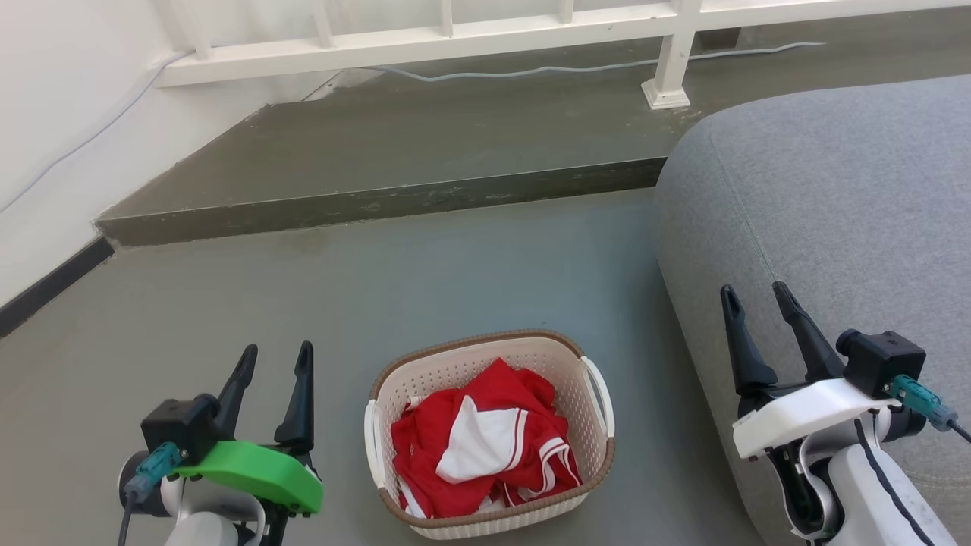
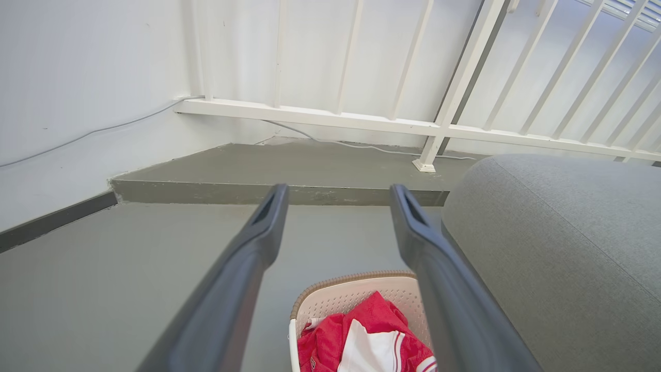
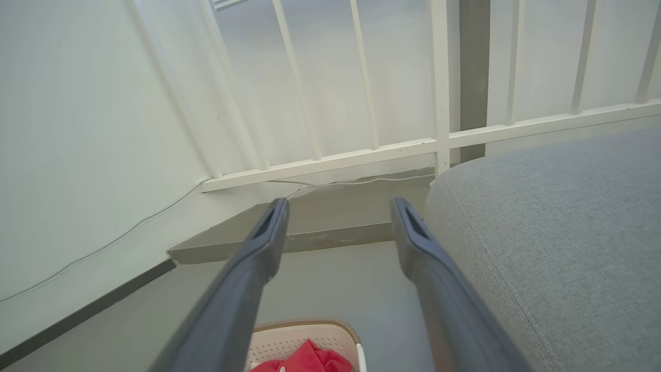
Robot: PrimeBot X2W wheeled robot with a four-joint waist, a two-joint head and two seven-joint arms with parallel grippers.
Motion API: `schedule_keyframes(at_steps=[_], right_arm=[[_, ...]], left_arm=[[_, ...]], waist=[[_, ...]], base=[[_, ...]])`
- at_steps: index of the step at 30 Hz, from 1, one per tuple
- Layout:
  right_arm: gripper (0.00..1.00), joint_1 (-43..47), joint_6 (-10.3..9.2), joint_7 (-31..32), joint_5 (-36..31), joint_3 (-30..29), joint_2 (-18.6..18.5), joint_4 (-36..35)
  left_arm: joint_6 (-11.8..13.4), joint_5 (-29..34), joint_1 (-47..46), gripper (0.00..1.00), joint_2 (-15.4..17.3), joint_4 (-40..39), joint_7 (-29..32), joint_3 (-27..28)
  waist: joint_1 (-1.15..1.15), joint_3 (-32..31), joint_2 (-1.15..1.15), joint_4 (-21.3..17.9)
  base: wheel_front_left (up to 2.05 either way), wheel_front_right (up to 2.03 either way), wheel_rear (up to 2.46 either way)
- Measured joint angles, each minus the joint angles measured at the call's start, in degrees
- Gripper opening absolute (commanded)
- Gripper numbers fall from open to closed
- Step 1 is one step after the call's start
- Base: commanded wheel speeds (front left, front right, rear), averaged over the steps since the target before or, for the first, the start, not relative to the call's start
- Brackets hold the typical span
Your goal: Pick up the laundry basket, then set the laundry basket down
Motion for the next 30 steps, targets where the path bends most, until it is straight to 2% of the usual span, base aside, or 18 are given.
schedule_keyframes(at_steps=[1,2,8,13,30], right_arm=[[1.00,0.00,0.27,0.00,0.00,-0.05,0.08,0.01],[0.00,0.01,0.30,0.00,0.01,-0.04,0.16,0.12],[0.00,2.77,0.29,0.05,0.29,0.38,1.14,3.01],[0.00,2.85,0.30,0.60,2.38,-0.42,1.35,3.02],[0.00,2.68,0.85,4.61,15.93,-3.69,2.01,3.13]], left_arm=[[-0.01,-0.01,0.00,1.00,-0.02,0.05,0.00,0.05],[-0.02,-0.01,0.01,0.00,-0.07,0.18,0.01,0.03],[0.00,-0.23,1.89,0.00,-0.66,2.99,0.27,-0.19],[0.00,-2.74,1.99,0.00,-1.04,2.98,1.04,0.49],[0.00,-14.84,1.99,0.00,-1.15,2.83,4.94,3.22]], waist=[[0.00,0.00,0.00,0.03],[0.00,0.00,0.00,0.05],[0.00,-0.01,0.00,0.06],[0.00,-0.05,0.00,0.24],[0.00,-0.17,0.00,0.90]], base=[[0.00,0.00,0.00],[0.00,0.00,0.00],[0.00,0.00,0.00],[0.00,0.00,0.00],[0.00,0.00,0.00]])
